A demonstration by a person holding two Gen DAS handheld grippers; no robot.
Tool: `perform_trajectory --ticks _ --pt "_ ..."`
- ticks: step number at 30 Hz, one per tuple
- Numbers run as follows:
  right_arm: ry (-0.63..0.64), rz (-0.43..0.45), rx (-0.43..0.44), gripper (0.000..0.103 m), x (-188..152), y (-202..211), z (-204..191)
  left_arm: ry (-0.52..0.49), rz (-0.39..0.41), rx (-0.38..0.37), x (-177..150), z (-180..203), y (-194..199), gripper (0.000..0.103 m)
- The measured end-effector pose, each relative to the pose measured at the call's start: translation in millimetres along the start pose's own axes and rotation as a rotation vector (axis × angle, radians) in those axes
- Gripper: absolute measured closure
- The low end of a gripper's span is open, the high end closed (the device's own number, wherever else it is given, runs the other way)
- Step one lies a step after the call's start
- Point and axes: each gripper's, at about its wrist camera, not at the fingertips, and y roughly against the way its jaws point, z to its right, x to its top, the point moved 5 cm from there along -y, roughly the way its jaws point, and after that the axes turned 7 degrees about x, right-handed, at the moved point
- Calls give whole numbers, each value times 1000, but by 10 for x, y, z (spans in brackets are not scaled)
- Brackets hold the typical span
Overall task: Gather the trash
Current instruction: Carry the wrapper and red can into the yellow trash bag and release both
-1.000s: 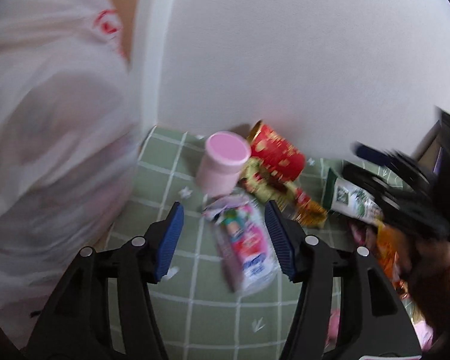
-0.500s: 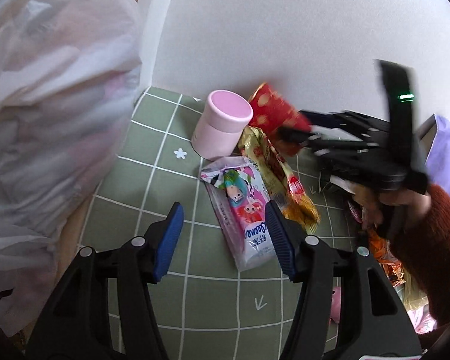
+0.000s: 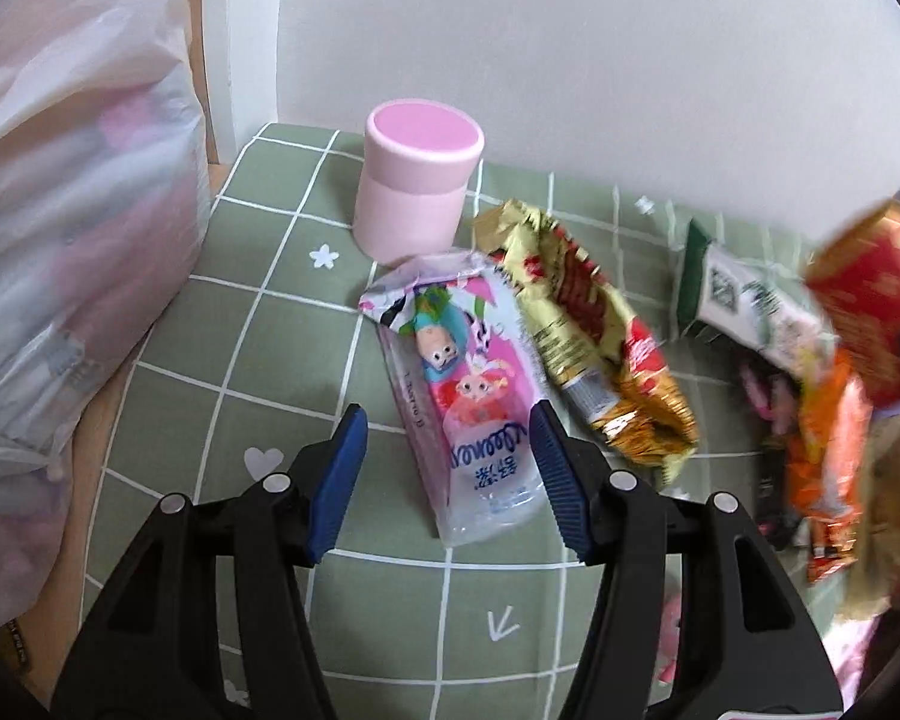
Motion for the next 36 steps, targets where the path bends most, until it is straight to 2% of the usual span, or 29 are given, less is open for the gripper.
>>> perform_trajectory --ticks 1,4,7,13,16,19,25,29,32,36 --pt "-15 3 -12 55 -51 54 49 -3 -8 7 -13 25 -27 68" --pt "-71 14 -50 55 -227 297 229 -8 -14 6 -40 109 -51 86" --pt "-117 29 -76 55 -359 469 356 -17 28 -26 -41 160 89 94" --pt "-165 72 -114 55 -525 776 498 -81 190 -121 103 461 655 94" --pt "-167 108 -138 55 -522 976 527 -152 270 -190 175 794 1016 94" --pt "-169 164 -173 55 -471 1270 601 -228 320 -297 277 1219 1317 94" --pt "-158 273 -311 55 -391 2025 829 -411 341 -556 287 2235 1809 94" --pt "-190 324 -440 55 -476 2559 1057 -557 333 -672 101 2889 2009 94" --pt "-235 347 -538 55 -611 2936 1237 -653 294 -755 -115 3296 2102 94" --pt "-295 353 -635 55 -840 3295 1386 -752 187 -849 -401 3750 2053 94"
